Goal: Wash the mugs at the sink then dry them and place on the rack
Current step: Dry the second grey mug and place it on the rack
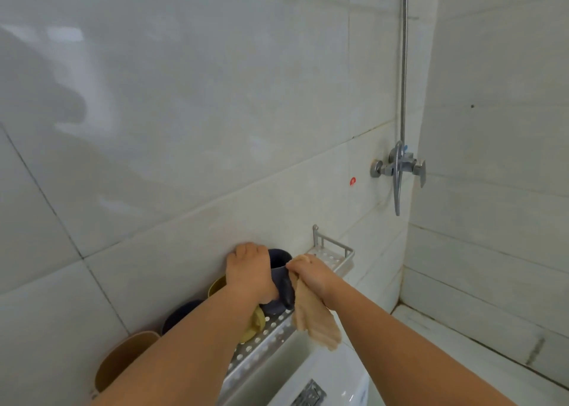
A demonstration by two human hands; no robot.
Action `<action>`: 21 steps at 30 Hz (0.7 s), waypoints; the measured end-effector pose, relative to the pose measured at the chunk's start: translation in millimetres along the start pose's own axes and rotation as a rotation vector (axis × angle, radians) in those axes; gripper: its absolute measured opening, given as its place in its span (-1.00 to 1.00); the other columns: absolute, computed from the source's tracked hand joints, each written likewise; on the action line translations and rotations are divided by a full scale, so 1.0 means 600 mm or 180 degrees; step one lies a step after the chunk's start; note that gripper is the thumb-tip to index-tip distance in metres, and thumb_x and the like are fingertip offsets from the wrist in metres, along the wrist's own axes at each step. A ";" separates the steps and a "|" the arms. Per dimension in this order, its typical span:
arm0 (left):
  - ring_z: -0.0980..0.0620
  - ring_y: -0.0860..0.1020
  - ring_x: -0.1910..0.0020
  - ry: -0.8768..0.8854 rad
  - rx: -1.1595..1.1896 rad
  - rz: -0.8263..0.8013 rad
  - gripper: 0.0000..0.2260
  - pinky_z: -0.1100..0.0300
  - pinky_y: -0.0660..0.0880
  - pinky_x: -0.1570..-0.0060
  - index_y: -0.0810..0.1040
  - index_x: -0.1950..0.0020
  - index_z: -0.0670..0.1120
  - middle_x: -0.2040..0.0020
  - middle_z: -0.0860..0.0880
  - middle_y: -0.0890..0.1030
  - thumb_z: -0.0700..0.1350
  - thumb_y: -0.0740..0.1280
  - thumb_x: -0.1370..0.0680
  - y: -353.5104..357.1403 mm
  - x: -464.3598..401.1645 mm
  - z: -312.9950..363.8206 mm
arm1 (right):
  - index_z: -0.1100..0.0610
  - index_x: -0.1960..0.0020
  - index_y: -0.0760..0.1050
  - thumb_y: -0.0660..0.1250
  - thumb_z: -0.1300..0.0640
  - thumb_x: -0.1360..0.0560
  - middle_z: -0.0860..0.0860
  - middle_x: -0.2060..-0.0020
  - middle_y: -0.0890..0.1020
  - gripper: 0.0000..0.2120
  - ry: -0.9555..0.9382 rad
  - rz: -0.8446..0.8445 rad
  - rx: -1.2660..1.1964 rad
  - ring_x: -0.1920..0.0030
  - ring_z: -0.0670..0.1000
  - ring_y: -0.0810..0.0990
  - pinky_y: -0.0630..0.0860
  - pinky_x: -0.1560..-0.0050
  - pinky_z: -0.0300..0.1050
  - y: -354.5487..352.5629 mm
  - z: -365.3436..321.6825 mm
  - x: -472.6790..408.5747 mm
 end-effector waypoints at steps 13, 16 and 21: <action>-0.14 0.27 -0.33 -0.0244 -0.0226 0.0024 -0.40 0.05 0.34 -0.28 0.29 -0.39 -0.14 -0.34 -0.15 0.28 0.05 0.38 -0.44 -0.001 0.020 -0.008 | 0.15 -0.12 0.54 0.27 0.05 -0.52 0.10 -0.02 0.61 -0.75 0.0138 -0.0059 0.0106 -0.03 0.05 0.57 0.48 0.08 -0.14 0.014 -0.008 0.028; -0.14 0.28 -0.32 -0.0201 -0.0094 -0.0050 -0.38 0.06 0.32 -0.27 0.27 -0.38 -0.13 -0.32 -0.14 0.29 0.03 0.39 -0.40 -0.011 0.029 -0.016 | 0.16 0.18 0.50 0.21 0.17 -0.50 0.08 0.21 0.55 -0.86 0.0007 0.0089 0.0261 0.19 0.01 0.50 0.41 0.18 -0.14 0.003 -0.032 0.036; -0.11 0.38 -0.28 -0.0307 0.0803 -0.0199 -0.63 0.06 0.32 -0.23 0.46 -0.27 -0.04 -0.25 -0.09 0.43 -0.01 0.28 -0.48 -0.085 0.038 -0.033 | 0.13 0.27 0.42 0.16 0.13 -0.30 0.20 0.08 0.56 -0.89 -0.0263 0.0185 0.0494 0.07 0.18 0.54 0.47 0.08 -0.01 -0.024 -0.119 0.045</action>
Point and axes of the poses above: each hand's wrist, its own x-axis away from the middle knuckle, its own y-axis out of the palm, z = x × y, the point moved 8 cm from there along -x, towards the middle knuckle
